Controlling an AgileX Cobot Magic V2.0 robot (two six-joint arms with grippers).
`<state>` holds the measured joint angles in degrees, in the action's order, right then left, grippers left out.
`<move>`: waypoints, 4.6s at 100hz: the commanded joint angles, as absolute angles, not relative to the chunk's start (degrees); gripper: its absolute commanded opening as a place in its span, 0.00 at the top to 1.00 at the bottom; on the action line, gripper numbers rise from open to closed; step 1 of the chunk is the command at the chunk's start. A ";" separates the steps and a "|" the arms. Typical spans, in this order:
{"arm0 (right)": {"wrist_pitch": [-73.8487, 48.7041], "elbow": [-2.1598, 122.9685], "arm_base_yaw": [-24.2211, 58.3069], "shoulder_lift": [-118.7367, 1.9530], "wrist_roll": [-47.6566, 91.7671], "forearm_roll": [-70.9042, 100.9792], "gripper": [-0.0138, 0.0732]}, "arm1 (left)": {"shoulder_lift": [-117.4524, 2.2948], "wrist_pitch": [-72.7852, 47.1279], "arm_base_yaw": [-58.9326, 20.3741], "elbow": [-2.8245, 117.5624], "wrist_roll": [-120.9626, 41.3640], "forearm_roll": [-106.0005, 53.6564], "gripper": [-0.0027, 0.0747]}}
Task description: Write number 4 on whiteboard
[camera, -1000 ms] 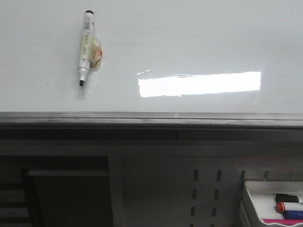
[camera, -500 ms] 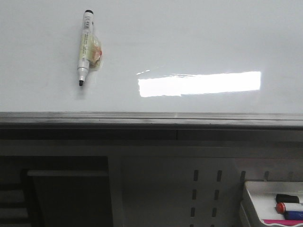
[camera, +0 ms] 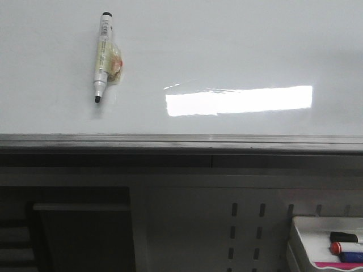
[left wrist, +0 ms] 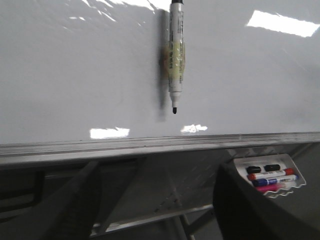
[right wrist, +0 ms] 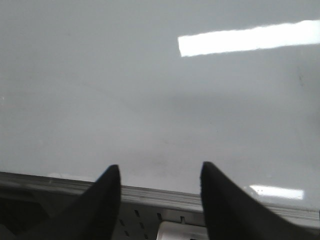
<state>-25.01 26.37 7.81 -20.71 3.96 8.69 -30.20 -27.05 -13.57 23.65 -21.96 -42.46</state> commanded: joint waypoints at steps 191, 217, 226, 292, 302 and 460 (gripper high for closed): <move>-28.56 34.39 23.47 -31.58 31.70 25.33 0.32 | -64.68 -24.90 -32.63 44.09 -49.06 -31.43 0.99; -25.20 37.72 39.82 -43.03 44.41 34.07 0.32 | -56.47 -40.44 -33.77 44.09 -68.54 -29.78 0.99; -21.06 38.56 44.91 -46.59 44.41 34.22 0.32 | -55.65 -40.45 -35.98 44.09 -68.62 -29.78 0.99; -13.15 42.40 53.36 -55.78 44.41 35.38 0.32 | -55.76 -31.55 -46.87 44.09 -68.71 -29.78 0.99; -13.15 42.40 53.36 -56.56 44.41 35.68 0.39 | -55.76 -31.55 -46.87 44.09 -68.71 -29.78 0.99; -1.49 45.10 33.83 -64.88 44.41 31.30 0.91 | -15.56 -24.75 -21.26 27.58 -39.11 -37.51 0.99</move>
<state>-7.17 41.73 34.85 -63.86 44.13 31.34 -17.15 -28.21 -22.75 28.28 -40.26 -33.49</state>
